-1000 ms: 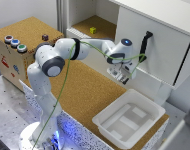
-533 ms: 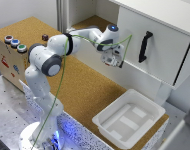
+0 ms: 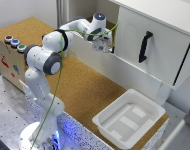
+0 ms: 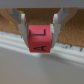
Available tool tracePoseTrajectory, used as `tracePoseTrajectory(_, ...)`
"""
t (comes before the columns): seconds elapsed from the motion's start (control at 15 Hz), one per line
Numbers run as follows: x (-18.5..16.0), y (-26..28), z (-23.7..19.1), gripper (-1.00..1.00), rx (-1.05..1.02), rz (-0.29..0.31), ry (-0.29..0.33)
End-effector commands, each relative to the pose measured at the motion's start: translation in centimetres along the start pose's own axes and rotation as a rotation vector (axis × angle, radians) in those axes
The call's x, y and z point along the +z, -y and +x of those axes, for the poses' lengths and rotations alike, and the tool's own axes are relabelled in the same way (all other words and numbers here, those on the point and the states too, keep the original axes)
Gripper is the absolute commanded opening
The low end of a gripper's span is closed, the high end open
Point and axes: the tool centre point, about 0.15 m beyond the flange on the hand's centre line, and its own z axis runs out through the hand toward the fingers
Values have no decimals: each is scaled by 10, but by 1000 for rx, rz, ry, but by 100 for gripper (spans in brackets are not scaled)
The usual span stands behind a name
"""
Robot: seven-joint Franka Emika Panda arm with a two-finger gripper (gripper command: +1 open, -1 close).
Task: Place the grasped pink block inside the left cabinet
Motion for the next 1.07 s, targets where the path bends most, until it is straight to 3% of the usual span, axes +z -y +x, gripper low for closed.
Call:
tracePoseTrajectory(0.0, 36, -16, 71, -100, 150, -6, 7)
tracePoseTrajectory(0.27, 52, -32, 102, -100, 305, -76, -63)
tracePoseTrajectory(0.47, 56, -33, 112, -100, 344, -121, -62)
tracePoseTrajectory(0.53, 54, -33, 111, 100, 347, -131, -62)
tracePoseTrajectory(1.0, -3, -11, 42, 100, 321, -137, -100)
